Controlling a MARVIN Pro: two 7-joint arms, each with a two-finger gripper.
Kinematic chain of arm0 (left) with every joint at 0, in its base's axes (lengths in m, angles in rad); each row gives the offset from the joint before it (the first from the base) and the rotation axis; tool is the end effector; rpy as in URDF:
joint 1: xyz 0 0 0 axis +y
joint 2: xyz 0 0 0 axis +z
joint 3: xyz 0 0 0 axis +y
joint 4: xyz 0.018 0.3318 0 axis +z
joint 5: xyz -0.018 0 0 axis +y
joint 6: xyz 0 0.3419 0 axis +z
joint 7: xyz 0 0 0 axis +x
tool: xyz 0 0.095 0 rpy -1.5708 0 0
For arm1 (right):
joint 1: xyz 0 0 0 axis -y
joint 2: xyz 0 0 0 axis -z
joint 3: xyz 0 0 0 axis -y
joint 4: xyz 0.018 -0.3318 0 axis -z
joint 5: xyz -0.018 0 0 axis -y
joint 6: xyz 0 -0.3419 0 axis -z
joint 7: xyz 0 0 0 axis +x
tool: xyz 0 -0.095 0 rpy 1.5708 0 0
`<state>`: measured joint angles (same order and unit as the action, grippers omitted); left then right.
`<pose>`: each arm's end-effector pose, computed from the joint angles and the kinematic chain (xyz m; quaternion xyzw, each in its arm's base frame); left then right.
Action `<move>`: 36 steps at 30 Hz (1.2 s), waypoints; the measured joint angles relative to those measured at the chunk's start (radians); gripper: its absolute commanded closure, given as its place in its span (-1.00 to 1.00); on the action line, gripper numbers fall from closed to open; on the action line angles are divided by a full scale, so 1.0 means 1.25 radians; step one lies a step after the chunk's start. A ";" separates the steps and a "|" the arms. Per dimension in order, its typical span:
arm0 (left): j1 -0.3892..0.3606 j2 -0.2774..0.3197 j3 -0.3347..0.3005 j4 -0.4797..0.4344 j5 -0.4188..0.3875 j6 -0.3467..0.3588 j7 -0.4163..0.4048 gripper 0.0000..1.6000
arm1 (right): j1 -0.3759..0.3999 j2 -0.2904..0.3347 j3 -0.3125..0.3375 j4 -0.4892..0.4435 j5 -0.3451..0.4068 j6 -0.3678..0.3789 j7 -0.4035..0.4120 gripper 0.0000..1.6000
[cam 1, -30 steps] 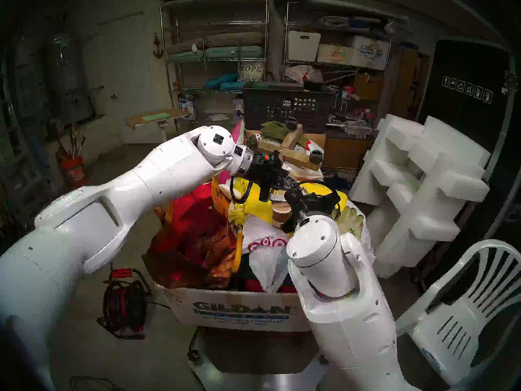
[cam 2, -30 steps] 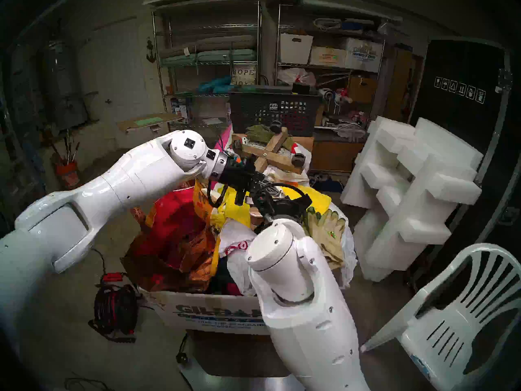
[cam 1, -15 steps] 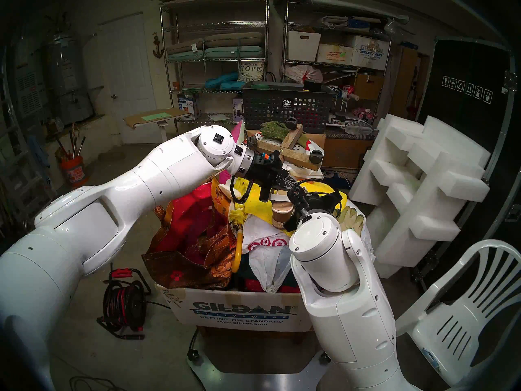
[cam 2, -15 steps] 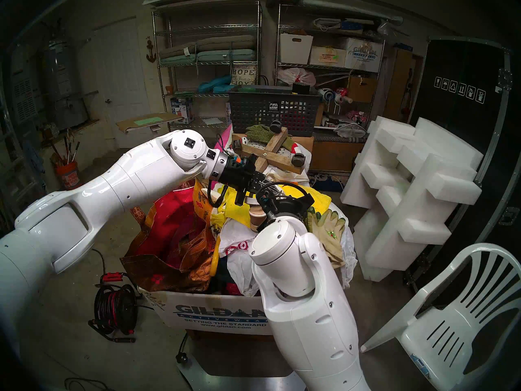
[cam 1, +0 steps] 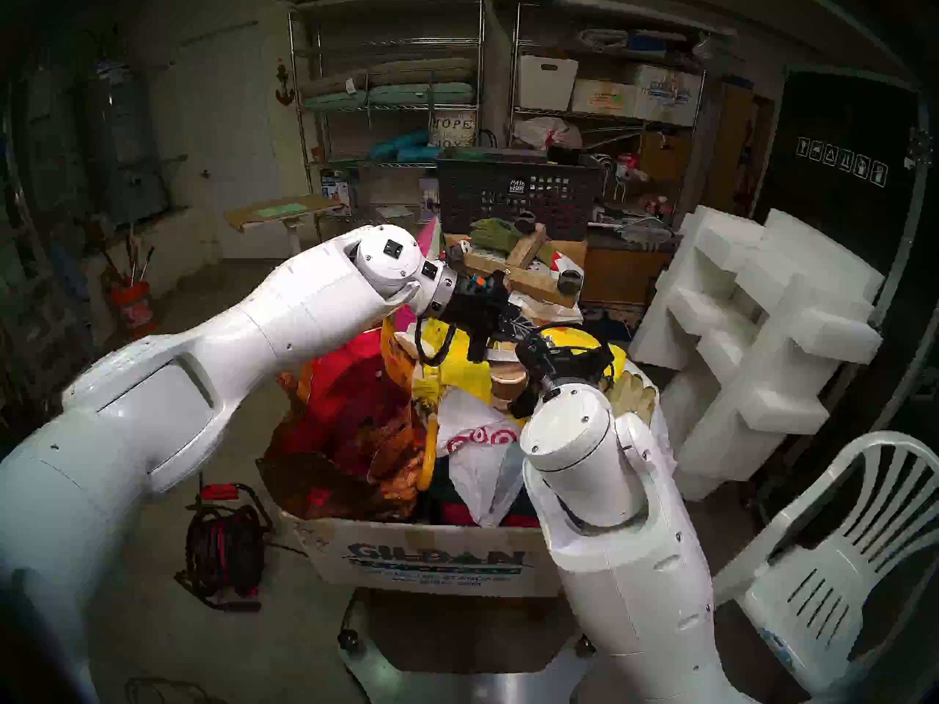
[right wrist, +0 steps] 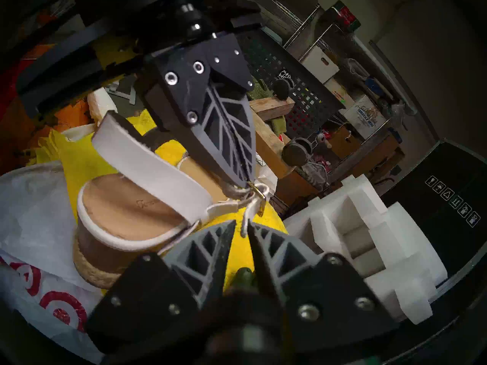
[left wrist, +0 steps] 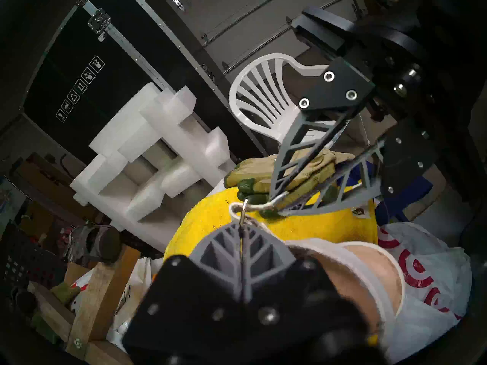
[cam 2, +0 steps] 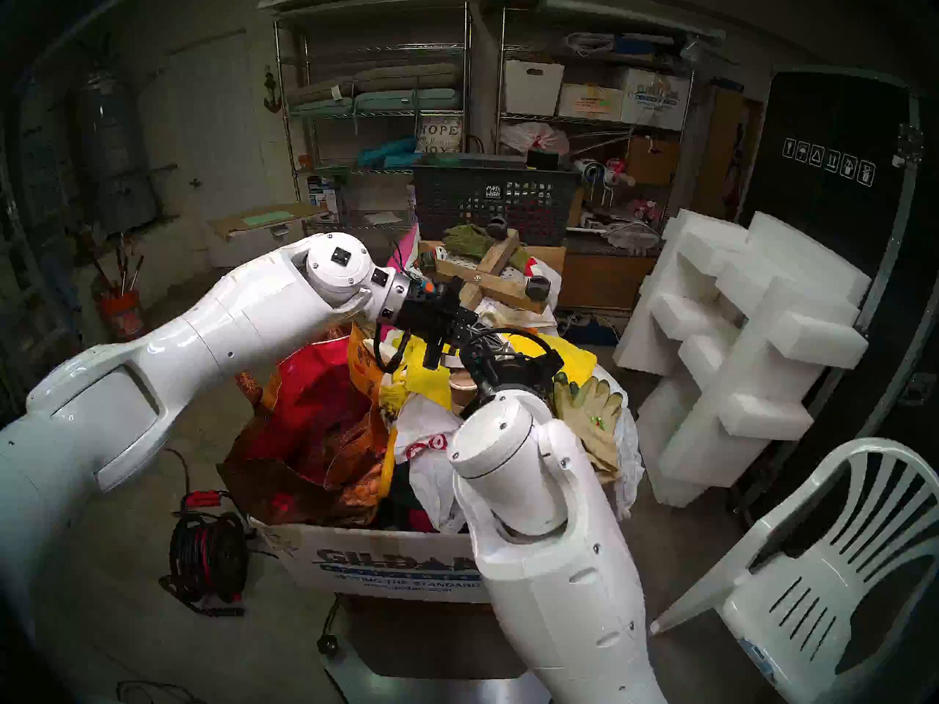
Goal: Unbuckle a shoe
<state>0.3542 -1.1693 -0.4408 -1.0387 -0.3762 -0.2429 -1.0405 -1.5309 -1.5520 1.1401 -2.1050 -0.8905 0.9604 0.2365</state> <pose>0.6030 -0.1326 -0.1266 0.4011 -0.7576 0.4758 0.1969 0.3901 0.1225 -0.1891 0.7567 0.2445 0.5573 0.2389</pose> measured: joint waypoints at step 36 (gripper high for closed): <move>0.001 0.025 -0.003 -0.028 -0.008 0.013 0.001 1.00 | -0.002 0.000 -0.015 0.002 0.001 0.000 -0.047 1.00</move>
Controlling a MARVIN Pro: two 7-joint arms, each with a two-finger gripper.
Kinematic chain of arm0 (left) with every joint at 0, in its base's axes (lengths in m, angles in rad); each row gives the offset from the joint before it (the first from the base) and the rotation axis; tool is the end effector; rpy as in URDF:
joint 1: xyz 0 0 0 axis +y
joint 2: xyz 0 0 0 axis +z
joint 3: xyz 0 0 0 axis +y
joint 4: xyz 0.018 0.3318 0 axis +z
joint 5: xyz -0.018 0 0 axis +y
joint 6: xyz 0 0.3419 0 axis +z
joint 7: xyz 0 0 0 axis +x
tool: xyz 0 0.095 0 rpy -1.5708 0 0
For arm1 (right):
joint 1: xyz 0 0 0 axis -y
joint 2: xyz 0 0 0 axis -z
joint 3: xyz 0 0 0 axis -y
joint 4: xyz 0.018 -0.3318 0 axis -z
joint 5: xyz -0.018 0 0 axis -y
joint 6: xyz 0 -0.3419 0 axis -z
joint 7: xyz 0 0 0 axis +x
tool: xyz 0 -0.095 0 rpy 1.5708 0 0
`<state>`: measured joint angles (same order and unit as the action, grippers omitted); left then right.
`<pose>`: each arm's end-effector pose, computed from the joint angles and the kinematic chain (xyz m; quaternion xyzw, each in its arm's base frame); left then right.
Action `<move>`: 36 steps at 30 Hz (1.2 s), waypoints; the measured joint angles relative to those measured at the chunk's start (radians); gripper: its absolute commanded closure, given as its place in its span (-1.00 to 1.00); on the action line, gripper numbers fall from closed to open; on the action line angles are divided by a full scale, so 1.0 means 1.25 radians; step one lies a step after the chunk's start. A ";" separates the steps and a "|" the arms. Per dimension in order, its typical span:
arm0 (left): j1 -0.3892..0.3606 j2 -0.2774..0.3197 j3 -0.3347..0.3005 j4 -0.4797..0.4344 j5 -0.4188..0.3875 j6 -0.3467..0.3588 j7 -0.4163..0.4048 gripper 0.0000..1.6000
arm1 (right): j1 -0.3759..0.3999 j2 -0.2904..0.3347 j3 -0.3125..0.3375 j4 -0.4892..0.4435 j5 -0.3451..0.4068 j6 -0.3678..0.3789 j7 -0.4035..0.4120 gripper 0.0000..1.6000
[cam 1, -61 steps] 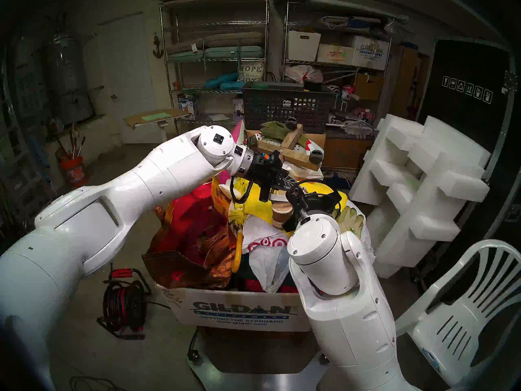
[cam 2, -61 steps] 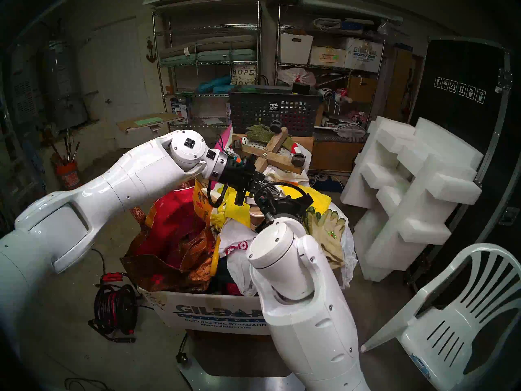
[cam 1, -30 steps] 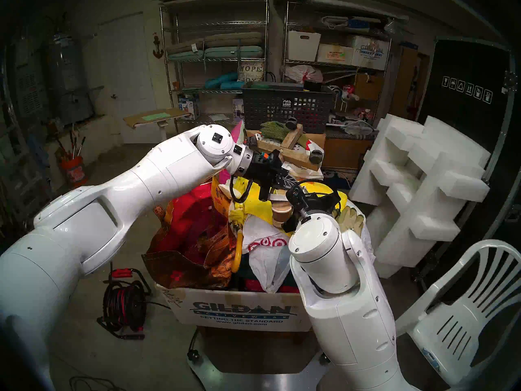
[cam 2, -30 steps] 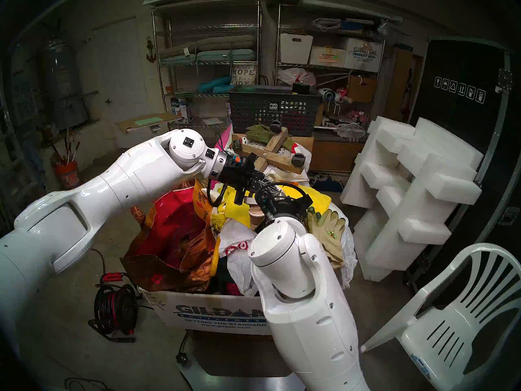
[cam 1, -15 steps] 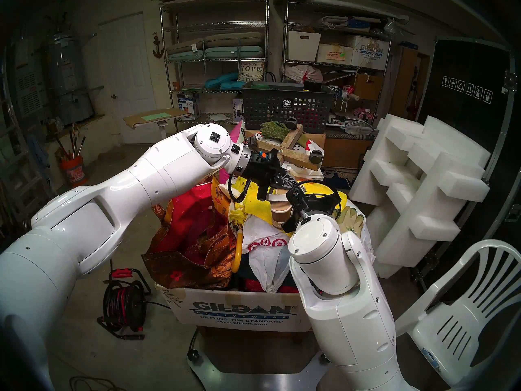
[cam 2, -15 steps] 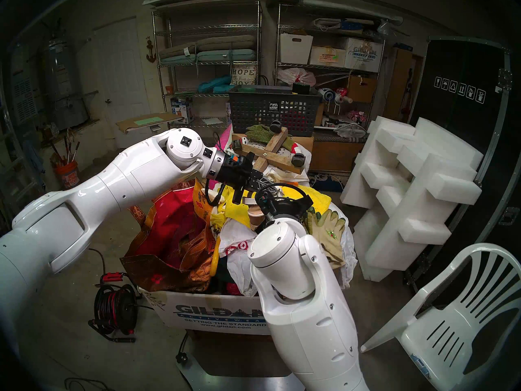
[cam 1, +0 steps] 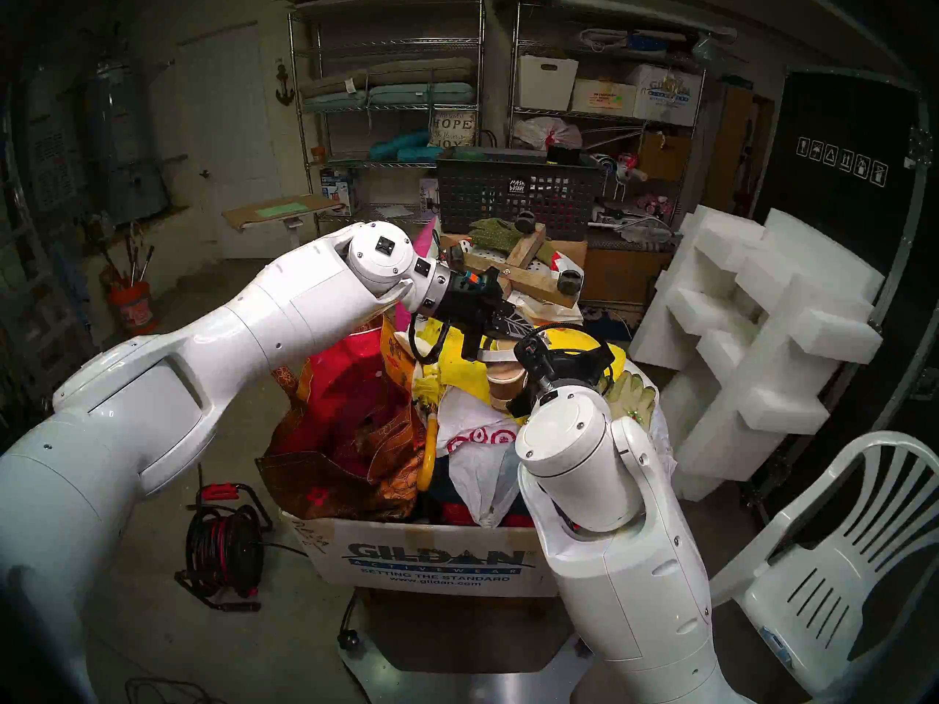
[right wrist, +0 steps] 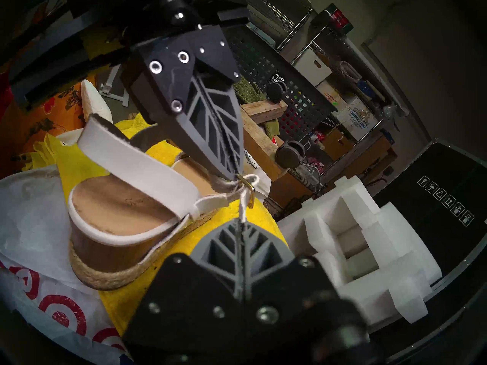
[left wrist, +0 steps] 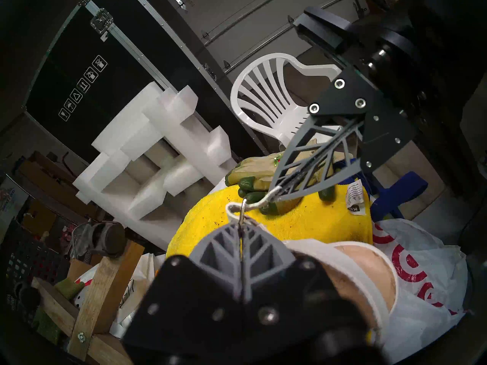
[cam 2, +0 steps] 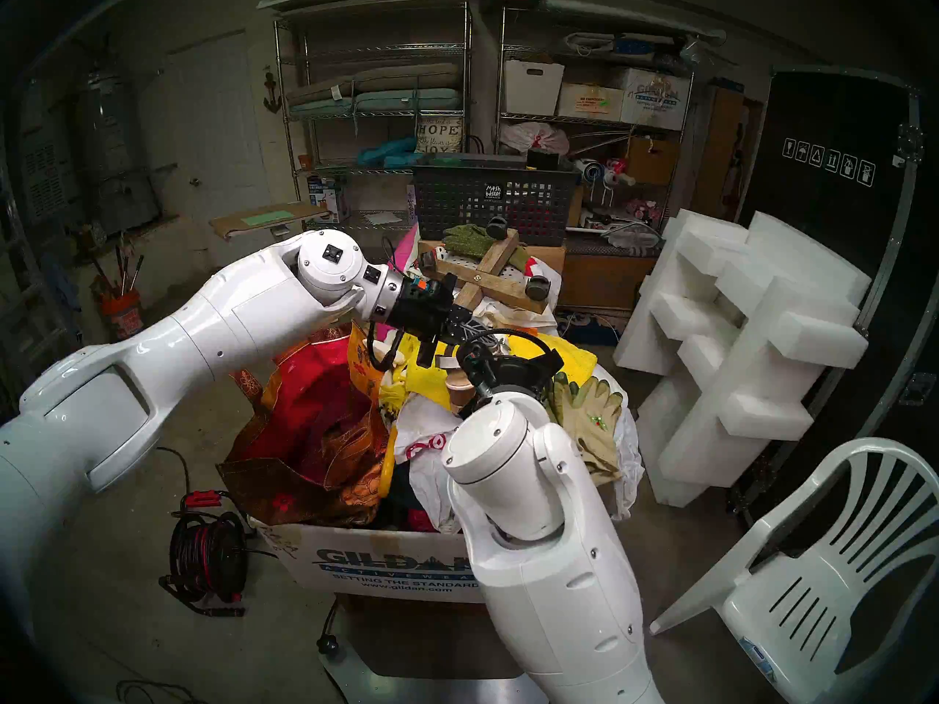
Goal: Unbuckle a shoe
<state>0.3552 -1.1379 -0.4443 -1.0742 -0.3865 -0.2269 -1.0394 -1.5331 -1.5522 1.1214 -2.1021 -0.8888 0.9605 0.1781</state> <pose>0.5996 -0.1234 -0.1216 0.4047 -0.7552 0.4771 0.1954 0.3881 0.1257 -0.1877 0.7487 0.2363 0.5645 0.2549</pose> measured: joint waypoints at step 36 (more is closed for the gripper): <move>0.001 0.010 0.000 -0.004 -0.004 -0.003 0.006 1.00 | 0.057 -0.028 -0.002 0.070 0.018 0.000 -0.043 1.00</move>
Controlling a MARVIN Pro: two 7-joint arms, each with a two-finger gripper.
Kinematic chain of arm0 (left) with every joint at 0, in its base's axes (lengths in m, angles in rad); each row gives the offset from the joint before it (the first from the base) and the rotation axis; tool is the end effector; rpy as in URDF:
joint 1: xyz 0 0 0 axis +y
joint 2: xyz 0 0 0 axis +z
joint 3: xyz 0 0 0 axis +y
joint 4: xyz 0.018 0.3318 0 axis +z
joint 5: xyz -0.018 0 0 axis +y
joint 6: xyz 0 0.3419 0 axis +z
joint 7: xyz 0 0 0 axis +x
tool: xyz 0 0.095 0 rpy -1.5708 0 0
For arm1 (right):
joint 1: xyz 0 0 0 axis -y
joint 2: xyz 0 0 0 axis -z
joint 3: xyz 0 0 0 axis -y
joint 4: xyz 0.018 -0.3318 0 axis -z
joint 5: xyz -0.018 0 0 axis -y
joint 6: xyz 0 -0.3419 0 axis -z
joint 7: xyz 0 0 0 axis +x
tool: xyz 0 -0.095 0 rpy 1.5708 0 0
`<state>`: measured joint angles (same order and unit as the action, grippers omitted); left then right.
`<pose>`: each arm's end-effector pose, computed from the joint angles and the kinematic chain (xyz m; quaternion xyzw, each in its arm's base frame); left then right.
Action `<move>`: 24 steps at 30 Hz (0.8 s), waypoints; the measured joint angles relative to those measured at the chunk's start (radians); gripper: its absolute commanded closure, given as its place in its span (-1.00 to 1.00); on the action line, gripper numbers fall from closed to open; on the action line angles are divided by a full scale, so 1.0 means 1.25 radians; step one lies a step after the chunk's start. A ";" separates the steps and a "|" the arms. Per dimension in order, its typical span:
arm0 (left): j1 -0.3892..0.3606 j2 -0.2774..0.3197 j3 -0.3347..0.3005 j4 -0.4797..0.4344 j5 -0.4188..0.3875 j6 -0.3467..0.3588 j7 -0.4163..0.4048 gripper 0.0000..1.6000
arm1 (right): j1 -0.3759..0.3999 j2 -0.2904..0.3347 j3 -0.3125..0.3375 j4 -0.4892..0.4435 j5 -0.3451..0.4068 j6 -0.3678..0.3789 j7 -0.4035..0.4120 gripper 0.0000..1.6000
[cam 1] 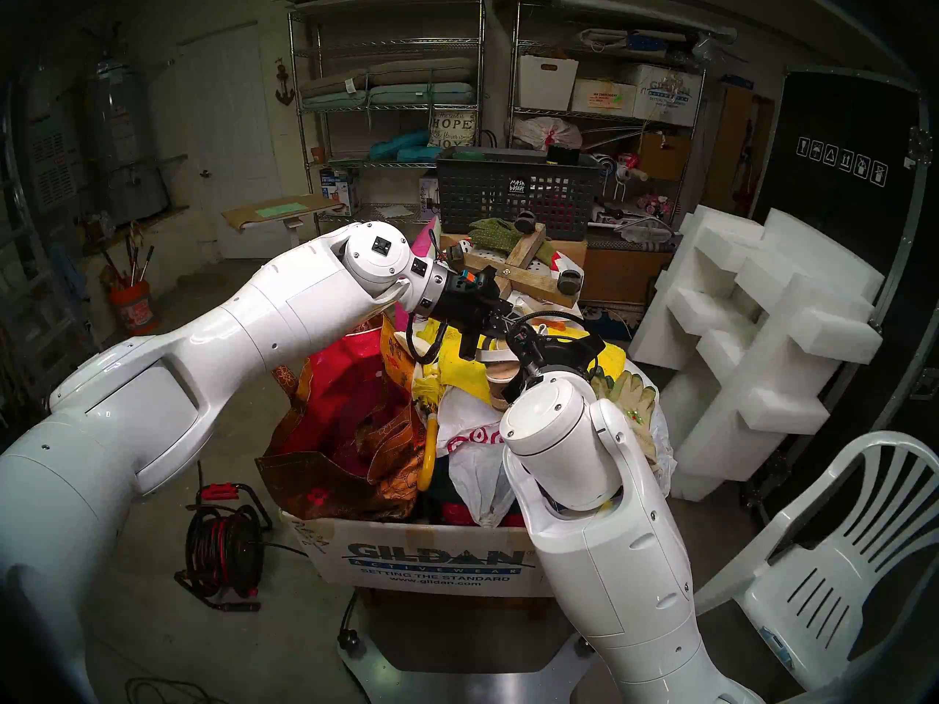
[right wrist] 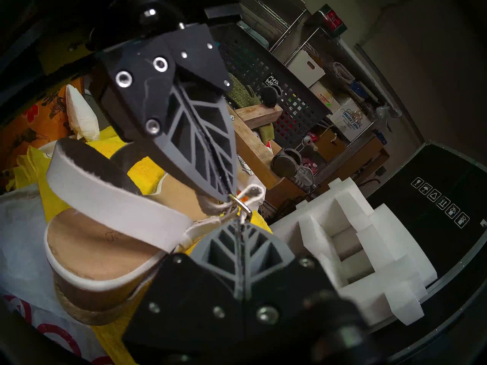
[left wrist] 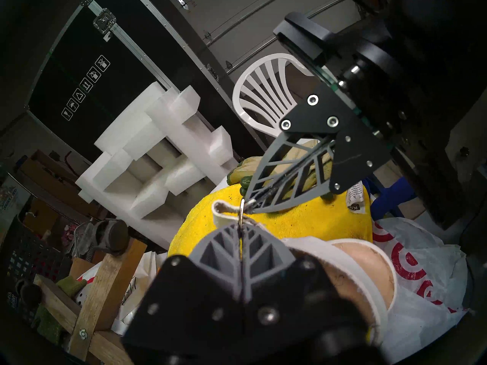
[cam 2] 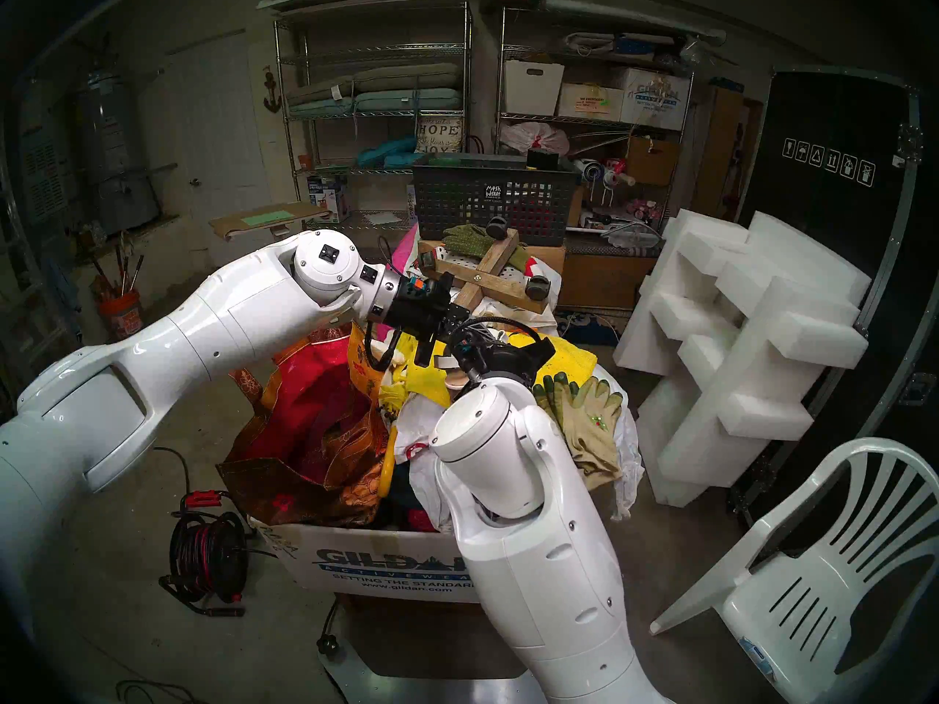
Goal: Unbuckle a shoe
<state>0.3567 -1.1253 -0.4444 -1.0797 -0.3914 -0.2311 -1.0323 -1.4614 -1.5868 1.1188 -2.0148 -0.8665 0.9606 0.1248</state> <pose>0.5999 -0.1178 -0.1213 0.4063 -0.7524 0.4811 0.1932 0.4126 0.1361 -0.1852 0.7463 0.2246 0.5681 0.2641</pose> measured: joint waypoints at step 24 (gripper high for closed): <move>0.000 -0.006 0.001 0.002 -0.005 -0.009 -0.008 1.00 | -0.029 0.012 0.010 -0.050 0.013 0.000 -0.012 -0.07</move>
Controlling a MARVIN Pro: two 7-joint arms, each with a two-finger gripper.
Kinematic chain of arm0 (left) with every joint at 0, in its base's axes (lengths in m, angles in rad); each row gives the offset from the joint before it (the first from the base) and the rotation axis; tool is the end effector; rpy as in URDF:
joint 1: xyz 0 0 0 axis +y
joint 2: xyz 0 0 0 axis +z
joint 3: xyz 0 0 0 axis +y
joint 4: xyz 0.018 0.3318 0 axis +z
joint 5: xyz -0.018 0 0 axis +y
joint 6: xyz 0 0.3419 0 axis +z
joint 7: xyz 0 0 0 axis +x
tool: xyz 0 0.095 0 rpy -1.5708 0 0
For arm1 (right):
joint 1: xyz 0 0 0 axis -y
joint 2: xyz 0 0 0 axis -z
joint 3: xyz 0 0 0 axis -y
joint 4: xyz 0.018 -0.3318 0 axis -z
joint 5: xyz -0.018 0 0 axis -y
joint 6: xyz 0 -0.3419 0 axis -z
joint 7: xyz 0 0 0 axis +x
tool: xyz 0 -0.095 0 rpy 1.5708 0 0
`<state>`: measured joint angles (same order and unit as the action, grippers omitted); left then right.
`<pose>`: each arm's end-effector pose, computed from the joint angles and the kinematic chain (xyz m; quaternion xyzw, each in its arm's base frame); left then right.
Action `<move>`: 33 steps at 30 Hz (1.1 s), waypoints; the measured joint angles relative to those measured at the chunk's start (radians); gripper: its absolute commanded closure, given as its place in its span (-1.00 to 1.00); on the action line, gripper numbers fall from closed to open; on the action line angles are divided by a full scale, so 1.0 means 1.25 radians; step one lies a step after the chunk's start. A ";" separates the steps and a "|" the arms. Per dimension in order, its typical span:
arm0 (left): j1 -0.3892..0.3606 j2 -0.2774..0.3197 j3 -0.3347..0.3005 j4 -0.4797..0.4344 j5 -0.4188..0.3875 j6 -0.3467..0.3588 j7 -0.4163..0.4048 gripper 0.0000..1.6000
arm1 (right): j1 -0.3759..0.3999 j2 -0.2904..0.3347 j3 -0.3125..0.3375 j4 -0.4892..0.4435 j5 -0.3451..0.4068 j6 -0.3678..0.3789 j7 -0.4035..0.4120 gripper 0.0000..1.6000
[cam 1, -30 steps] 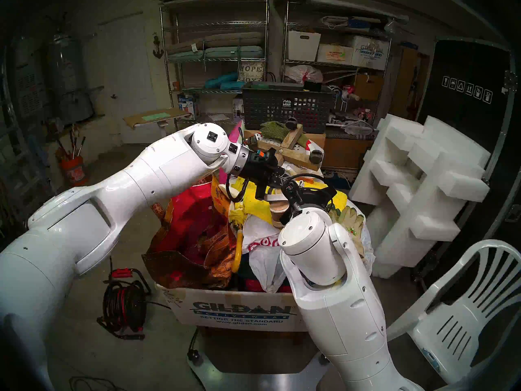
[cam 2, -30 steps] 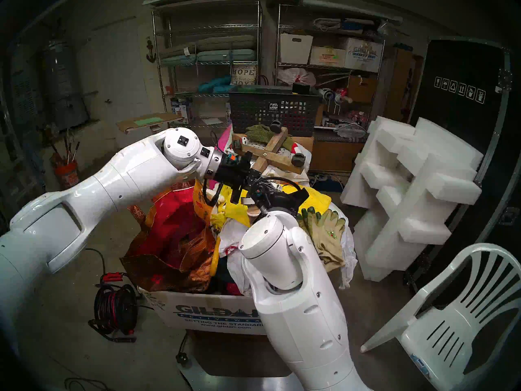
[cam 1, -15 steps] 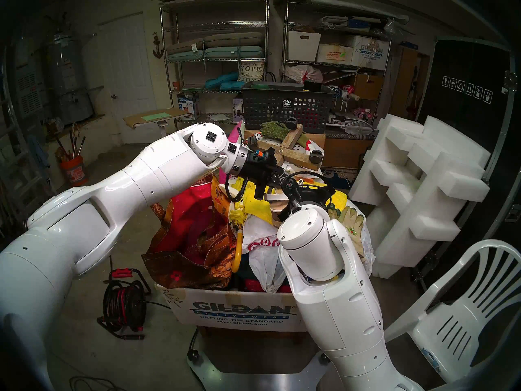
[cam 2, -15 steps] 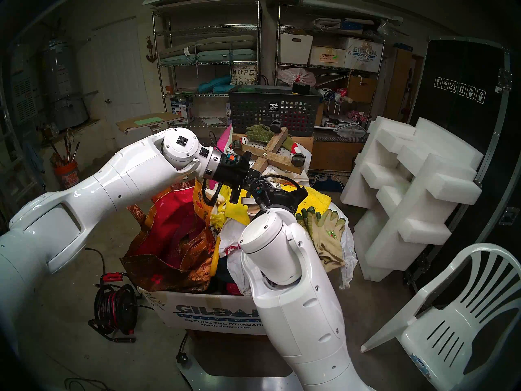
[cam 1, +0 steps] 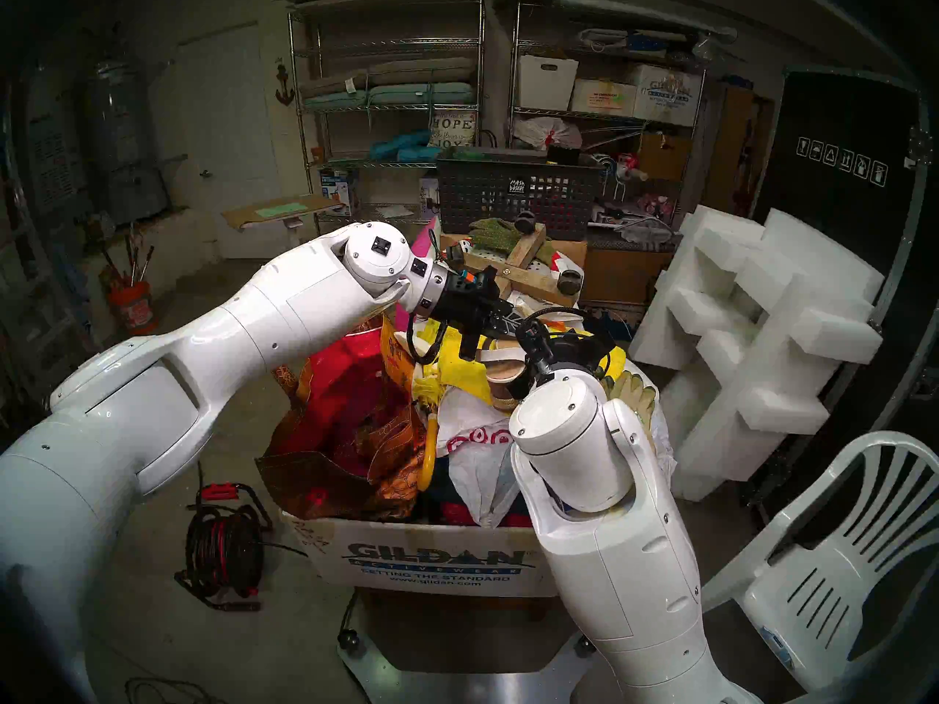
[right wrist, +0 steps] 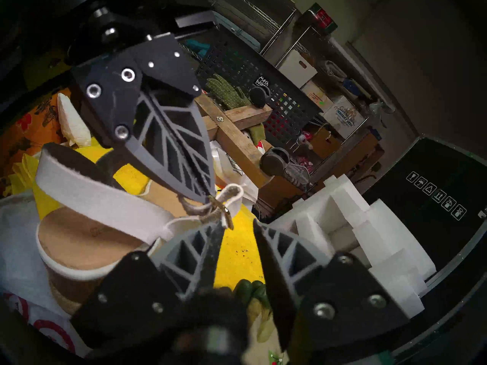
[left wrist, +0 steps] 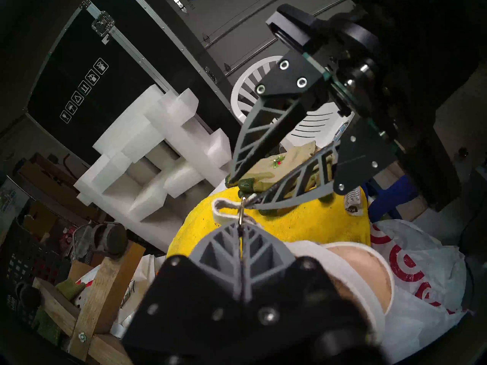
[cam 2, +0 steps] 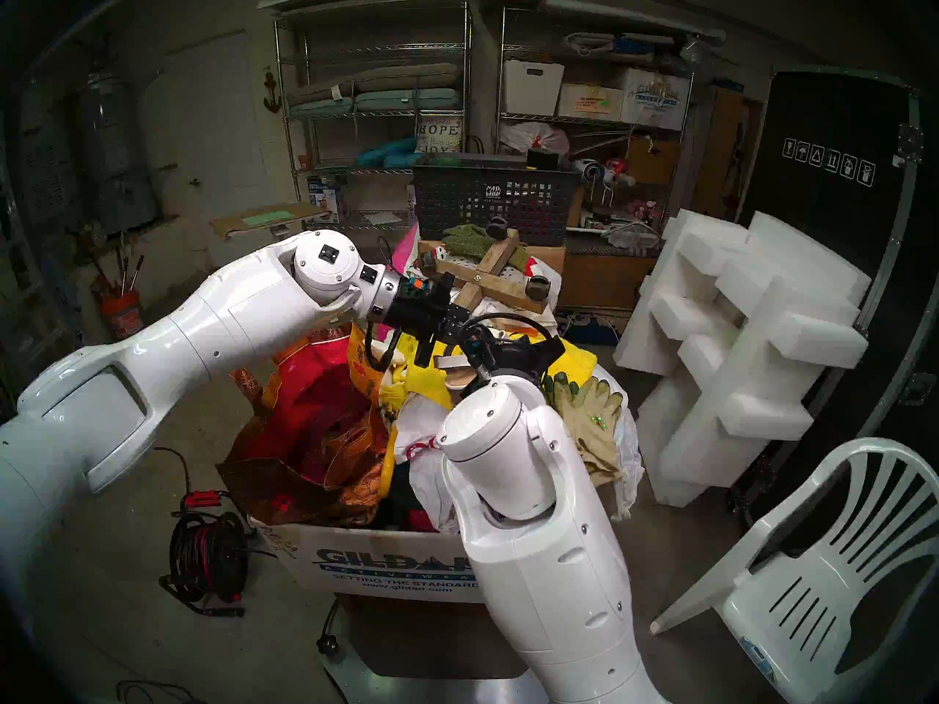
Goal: Unbuckle a shoe
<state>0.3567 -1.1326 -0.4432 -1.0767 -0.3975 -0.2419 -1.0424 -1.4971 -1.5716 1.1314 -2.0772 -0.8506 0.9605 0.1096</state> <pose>0.5984 -0.1217 -0.1216 0.3991 -0.7552 0.4802 0.1993 0.3995 0.1246 -0.1779 0.7438 0.2099 0.5775 0.2631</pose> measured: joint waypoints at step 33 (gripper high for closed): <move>-0.007 -0.015 0.011 0.035 0.033 -0.089 -0.045 1.00 | -0.046 0.021 0.034 -0.095 0.039 0.000 0.083 0.14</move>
<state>0.3485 -1.1518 -0.4298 -1.0330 -0.3560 -0.3531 -1.0981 -1.5546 -1.5451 1.1738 -2.1959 -0.8023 0.9605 0.2134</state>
